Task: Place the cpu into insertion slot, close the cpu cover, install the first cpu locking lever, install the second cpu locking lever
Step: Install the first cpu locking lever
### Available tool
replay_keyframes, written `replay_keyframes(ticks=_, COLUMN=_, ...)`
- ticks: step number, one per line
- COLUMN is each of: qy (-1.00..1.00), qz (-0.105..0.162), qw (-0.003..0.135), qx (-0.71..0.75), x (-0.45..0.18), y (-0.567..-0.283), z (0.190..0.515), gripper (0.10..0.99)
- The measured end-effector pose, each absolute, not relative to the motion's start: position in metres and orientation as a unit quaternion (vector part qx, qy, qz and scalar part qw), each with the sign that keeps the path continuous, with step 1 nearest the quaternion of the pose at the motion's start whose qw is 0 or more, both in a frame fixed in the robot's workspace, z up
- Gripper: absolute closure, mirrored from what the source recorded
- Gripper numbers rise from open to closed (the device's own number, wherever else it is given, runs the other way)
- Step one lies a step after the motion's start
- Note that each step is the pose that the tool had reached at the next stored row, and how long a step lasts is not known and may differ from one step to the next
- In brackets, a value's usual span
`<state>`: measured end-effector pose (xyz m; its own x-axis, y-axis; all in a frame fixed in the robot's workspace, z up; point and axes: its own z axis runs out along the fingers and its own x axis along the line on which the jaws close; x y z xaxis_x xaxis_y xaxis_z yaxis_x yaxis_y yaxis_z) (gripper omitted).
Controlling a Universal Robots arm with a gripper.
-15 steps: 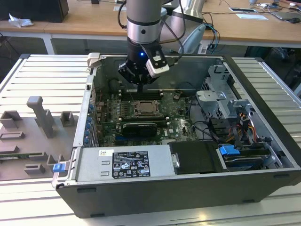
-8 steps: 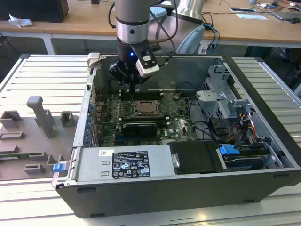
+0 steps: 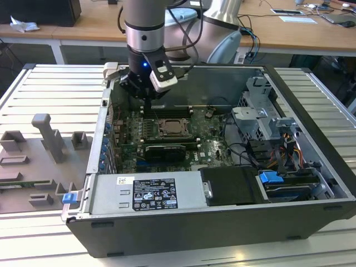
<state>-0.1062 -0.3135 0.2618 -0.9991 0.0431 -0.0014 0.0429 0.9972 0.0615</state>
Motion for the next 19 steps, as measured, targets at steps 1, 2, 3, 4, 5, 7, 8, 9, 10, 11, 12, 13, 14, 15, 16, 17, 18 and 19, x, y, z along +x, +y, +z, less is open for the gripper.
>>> replay_keyframes(ticks=1, qy=0.999, qz=0.031, qw=0.002, qx=0.022, x=-0.109, y=-0.313, z=0.262, gripper=0.98)
replay_keyframes(ticks=2, qy=0.999, qz=0.031, qw=0.002, qx=0.021, x=-0.112, y=-0.312, z=0.261, gripper=0.98)
replay_keyframes(ticks=3, qy=0.999, qz=0.031, qw=0.002, qx=0.021, x=-0.113, y=-0.311, z=0.261, gripper=0.98)
replay_keyframes(ticks=4, qy=0.999, qz=0.031, qw=0.002, qx=0.021, x=-0.114, y=-0.308, z=0.26, gripper=0.98)
replay_keyframes(ticks=5, qy=0.999, qz=0.031, qw=0.002, qx=0.02, x=-0.114, y=-0.305, z=0.259, gripper=0.98)
replay_keyframes(ticks=7, qy=0.999, qz=0.031, qw=0.002, qx=0.016, x=-0.114, y=-0.298, z=0.257, gripper=0.98)
replay_keyframes(ticks=8, qy=0.999, qz=0.03, qw=0.002, qx=0.014, x=-0.114, y=-0.297, z=0.257, gripper=0.98)
replay_keyframes(ticks=9, qy=0.999, qz=0.03, qw=0.002, qx=0.012, x=-0.113, y=-0.296, z=0.257, gripper=0.98)
replay_keyframes(ticks=10, qy=0.999, qz=0.03, qw=0.002, qx=0.012, x=-0.11, y=-0.295, z=0.256, gripper=0.98)
replay_keyframes(ticks=11, qy=0.999, qz=0.03, qw=0.002, qx=0.012, x=-0.106, y=-0.295, z=0.256, gripper=0.98)
replay_keyframes(ticks=12, qy=0.999, qz=0.03, qw=0.002, qx=0.012, x=-0.101, y=-0.295, z=0.256, gripper=0.98)
replay_keyframes(ticks=13, qy=0.999, qz=0.03, qw=0.002, qx=0.012, x=-0.098, y=-0.295, z=0.256, gripper=0.98)
replay_keyframes(ticks=14, qy=0.999, qz=0.03, qw=0.002, qx=0.012, x=-0.09, y=-0.295, z=0.256, gripper=0.98)
replay_keyframes(ticks=15, qy=0.999, qz=0.03, qw=0.002, qx=0.012, x=-0.084, y=-0.295, z=0.256, gripper=0.98)
replay_keyframes(ticks=16, qy=0.999, qz=0.03, qw=0.002, qx=0.012, x=-0.079, y=-0.295, z=0.255, gripper=0.98)
replay_keyframes(ticks=17, qy=0.999, qz=0.03, qw=0.002, qx=0.012, x=-0.073, y=-0.295, z=0.255, gripper=0.98)
replay_keyframes(ticks=18, qy=0.999, qz=0.03, qw=0.002, qx=0.012, x=-0.07, y=-0.295, z=0.254, gripper=0.98)
replay_keyframes(ticks=19, qy=0.999, qz=0.03, qw=0.002, qx=0.012, x=-0.062, y=-0.295, z=0.254, gripper=0.98)
